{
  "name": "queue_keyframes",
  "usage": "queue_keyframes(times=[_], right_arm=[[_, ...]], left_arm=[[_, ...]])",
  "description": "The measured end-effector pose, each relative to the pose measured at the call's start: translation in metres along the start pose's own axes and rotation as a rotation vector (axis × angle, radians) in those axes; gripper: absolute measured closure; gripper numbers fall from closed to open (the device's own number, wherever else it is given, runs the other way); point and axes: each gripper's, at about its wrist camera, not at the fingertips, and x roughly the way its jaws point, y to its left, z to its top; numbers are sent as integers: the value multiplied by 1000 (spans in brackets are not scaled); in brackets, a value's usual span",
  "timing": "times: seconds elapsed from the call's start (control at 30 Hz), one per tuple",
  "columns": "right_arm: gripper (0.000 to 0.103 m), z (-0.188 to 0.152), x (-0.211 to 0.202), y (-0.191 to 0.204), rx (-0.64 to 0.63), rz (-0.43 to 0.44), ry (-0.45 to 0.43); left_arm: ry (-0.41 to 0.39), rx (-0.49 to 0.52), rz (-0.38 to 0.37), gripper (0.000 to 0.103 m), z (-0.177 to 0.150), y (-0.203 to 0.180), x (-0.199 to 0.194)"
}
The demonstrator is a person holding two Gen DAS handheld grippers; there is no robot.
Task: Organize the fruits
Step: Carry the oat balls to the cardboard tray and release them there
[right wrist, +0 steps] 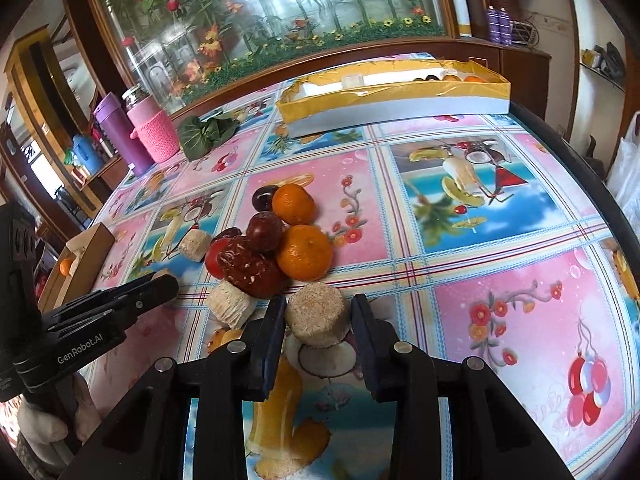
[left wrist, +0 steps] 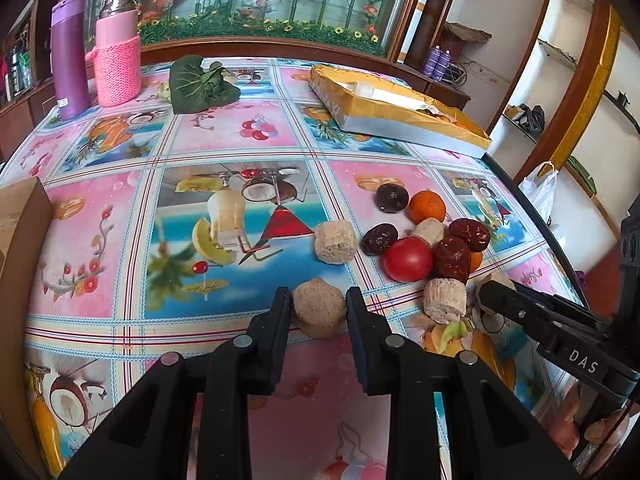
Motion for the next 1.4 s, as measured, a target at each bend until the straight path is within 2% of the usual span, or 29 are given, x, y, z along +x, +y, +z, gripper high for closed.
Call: queue_keyframes(times=[0.37, 0.43, 0.5, 0.67, 0.77, 0.9, 1.07, 1.23, 1.4], right_arm=[[68, -1, -9, -6, 52, -93, -25], [67, -2, -19, -3, 44, -82, -28], [67, -2, -34, 3, 23, -76, -43], [67, 0, -60, 27, -67, -95, -69], [67, -3, -67, 48, -117, -76, -76], [67, -5, -70, 87, -187, -5, -70], [67, -7, -73, 155, -323, 88, -81], [67, -5, -68, 218, -428, 183, -74], [67, 5, -53, 268, -485, 257, -49]], left_arm=[[-31, -23, 45, 76, -9, 9, -18], [-52, -26, 46, 76, -12, 11, -32], [-68, -43, 17, 76, -14, 14, -49], [-117, -57, -2, 76, -30, 24, -101], [-149, -101, 6, 76, -43, 42, -132], [-198, -166, 84, 76, -52, 78, -169], [-257, -223, 190, 76, -57, 119, -206], [-259, -245, 256, 76, -55, 157, -226], [-245, -220, 352, 76, -34, 190, -237]])
